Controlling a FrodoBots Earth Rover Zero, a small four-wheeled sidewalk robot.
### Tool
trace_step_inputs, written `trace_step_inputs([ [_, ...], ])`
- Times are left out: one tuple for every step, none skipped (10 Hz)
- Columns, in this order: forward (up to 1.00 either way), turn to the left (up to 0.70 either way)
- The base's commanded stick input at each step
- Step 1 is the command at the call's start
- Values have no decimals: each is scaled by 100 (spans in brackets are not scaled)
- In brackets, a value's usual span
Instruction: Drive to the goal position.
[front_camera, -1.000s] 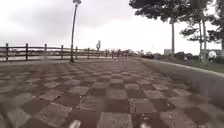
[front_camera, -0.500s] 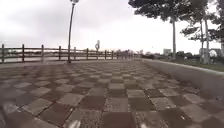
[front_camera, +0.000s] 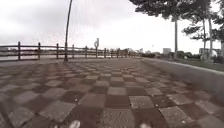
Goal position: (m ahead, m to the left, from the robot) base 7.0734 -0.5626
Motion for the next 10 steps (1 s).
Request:
trace_step_inputs([
  [70, 0],
  [70, 0],
  [70, 0],
  [70, 0],
  [70, 0],
  [70, 0],
  [70, 0],
  [70, 0],
  [70, 0],
  [70, 0],
])
